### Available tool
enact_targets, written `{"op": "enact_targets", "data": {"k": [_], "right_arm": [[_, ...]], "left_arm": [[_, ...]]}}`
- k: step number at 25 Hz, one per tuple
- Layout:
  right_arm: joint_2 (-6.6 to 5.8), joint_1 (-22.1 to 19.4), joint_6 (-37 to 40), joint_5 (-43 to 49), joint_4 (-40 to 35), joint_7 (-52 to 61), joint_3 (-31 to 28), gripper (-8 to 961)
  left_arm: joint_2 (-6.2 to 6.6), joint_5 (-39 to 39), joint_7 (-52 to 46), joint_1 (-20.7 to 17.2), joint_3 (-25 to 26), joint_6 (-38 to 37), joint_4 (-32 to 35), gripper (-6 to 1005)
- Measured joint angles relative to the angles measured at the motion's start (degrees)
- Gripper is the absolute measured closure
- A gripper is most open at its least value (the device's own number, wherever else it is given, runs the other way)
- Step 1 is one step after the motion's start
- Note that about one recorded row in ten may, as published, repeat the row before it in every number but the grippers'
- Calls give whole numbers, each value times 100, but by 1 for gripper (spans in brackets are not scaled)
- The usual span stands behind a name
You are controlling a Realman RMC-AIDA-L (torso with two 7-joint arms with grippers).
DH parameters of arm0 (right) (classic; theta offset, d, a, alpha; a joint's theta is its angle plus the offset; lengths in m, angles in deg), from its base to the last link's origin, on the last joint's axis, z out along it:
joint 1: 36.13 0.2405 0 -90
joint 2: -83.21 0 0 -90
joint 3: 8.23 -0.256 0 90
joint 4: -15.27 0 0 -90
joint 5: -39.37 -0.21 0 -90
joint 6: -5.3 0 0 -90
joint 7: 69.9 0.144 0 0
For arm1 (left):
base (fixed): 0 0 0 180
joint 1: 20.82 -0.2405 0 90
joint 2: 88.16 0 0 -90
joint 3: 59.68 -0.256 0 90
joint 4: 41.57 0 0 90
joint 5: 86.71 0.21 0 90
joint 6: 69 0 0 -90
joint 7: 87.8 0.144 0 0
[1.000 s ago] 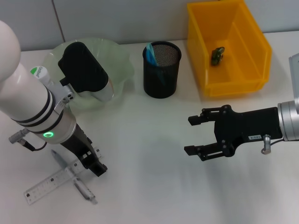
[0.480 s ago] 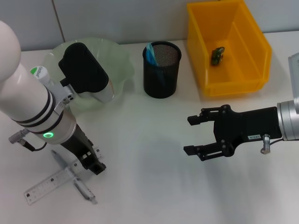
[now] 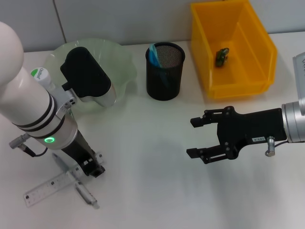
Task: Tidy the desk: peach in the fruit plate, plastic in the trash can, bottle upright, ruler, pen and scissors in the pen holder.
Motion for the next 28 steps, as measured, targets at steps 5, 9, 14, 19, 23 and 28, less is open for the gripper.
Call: {"op": "enact_targets", "data": {"k": [5, 9, 14, 19, 23, 28], "right_arm": [[4, 0, 18, 0, -25, 3, -13, 162], [8, 0, 22, 0, -26, 5, -22, 161], [9, -8, 21, 0, -26, 4, -30, 161], [10, -34, 6, 0, -25, 3, -39, 161], [9, -43, 4, 0, -18, 1, -41, 161], [9, -67, 1, -1, -2, -3, -41, 161]], "left_arm": [[0, 13, -22, 7, 0, 18, 6, 519], [0, 18, -43, 7, 1, 31, 42, 574], [-1, -53, -75, 3, 213, -133, 219, 602], [40, -616, -23, -50, 796, -451, 579, 602], [44, -1137, 110, -137, 1223, -689, 869, 602], [52, -1826, 380, -250, 1610, -838, 1111, 602]]}}
